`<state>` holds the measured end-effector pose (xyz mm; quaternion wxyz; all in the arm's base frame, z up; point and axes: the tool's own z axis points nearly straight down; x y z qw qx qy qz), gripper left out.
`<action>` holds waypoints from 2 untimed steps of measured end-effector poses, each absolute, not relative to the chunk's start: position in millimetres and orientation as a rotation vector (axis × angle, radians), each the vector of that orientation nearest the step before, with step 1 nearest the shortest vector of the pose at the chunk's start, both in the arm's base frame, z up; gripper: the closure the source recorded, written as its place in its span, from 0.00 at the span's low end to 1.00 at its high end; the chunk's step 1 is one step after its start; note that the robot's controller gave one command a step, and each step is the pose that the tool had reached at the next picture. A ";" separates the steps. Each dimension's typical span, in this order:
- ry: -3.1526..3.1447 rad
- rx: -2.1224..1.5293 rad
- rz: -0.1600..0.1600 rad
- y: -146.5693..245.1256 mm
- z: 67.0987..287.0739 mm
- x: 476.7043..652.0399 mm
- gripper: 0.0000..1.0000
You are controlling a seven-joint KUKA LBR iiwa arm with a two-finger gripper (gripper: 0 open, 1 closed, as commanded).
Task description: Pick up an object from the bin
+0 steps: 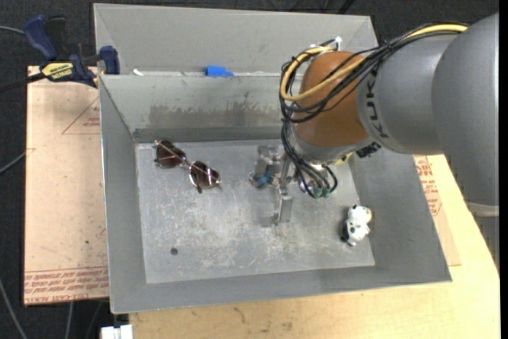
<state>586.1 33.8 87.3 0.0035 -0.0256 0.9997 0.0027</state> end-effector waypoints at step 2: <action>3.132 -0.144 0.001 14.3 71.4 590.3 1.00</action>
Offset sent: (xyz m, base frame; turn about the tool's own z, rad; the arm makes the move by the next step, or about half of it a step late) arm 0.0000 0.0000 0.0000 0.0000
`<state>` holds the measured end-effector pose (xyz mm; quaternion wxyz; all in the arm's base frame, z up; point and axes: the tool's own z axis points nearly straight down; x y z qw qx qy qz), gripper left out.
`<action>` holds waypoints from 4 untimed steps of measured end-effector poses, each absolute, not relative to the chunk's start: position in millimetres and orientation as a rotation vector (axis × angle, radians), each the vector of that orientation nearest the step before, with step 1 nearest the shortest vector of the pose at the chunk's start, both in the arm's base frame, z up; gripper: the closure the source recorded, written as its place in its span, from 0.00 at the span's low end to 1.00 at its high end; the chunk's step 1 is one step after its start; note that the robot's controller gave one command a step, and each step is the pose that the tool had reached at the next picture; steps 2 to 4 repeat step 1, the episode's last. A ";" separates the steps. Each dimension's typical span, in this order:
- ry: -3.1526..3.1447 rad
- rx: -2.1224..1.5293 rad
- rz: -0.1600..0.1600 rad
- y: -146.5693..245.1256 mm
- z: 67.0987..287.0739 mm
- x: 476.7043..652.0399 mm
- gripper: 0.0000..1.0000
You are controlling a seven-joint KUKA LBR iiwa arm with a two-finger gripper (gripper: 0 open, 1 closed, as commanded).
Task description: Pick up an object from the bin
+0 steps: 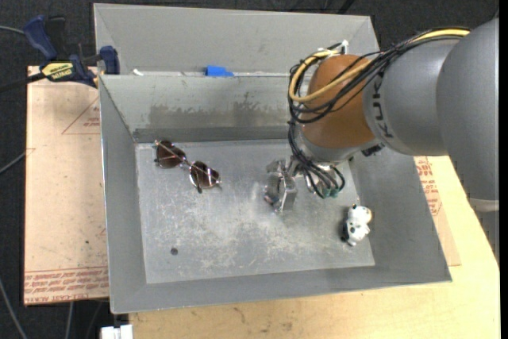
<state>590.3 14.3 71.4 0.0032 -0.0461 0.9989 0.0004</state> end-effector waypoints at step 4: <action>3.146 -0.144 0.004 3.2 102.4 590.4 1.00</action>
Offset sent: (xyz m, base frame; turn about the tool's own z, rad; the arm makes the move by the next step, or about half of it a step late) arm 0.0616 0.0033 -0.0010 0.0770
